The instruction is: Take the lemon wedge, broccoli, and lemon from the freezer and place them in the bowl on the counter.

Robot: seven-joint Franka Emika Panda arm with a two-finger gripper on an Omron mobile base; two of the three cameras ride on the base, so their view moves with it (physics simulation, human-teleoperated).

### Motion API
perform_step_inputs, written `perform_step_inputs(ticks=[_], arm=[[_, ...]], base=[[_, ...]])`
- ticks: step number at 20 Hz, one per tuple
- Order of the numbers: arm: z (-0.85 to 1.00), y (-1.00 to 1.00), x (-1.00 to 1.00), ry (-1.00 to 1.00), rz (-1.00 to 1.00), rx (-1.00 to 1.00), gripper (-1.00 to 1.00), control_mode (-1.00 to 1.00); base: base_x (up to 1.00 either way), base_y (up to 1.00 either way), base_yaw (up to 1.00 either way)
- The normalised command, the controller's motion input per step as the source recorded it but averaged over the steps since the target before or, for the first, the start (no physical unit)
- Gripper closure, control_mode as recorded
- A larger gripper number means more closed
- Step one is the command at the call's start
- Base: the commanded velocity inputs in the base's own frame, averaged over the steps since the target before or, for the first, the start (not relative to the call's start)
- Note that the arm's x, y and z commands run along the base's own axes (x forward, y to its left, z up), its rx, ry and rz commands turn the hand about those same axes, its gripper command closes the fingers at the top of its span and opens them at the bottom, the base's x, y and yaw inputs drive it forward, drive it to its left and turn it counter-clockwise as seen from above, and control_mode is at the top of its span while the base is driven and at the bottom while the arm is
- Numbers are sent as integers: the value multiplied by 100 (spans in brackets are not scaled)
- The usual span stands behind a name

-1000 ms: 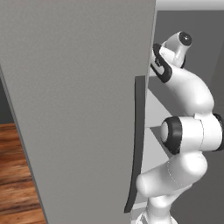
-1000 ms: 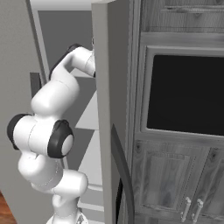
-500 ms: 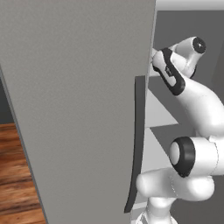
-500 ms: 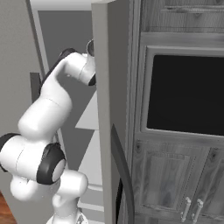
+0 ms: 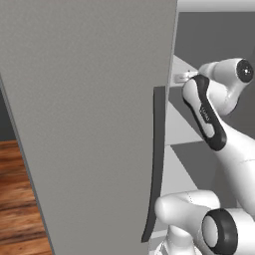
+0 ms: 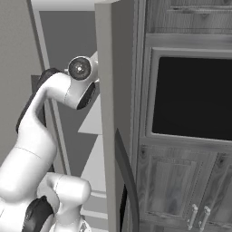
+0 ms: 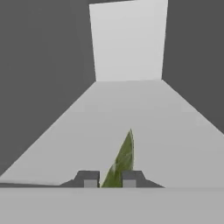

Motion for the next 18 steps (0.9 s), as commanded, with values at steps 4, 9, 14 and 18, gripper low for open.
perform_step_inputs(ticks=[4, 9, 14, 18], arm=[[37, 0, -99, 6, 0, 0, 100, -100], [26, 0, -99, 13, 0, 0, 100, -100], [10, 5, -94, 21, 0, -1, 100, -100], [0, 1, -86, 18, 0, 0, 100, -100]], base=[[0, 0, 0], [0, 0, 0], [0, 0, 0], [0, 0, 0]])
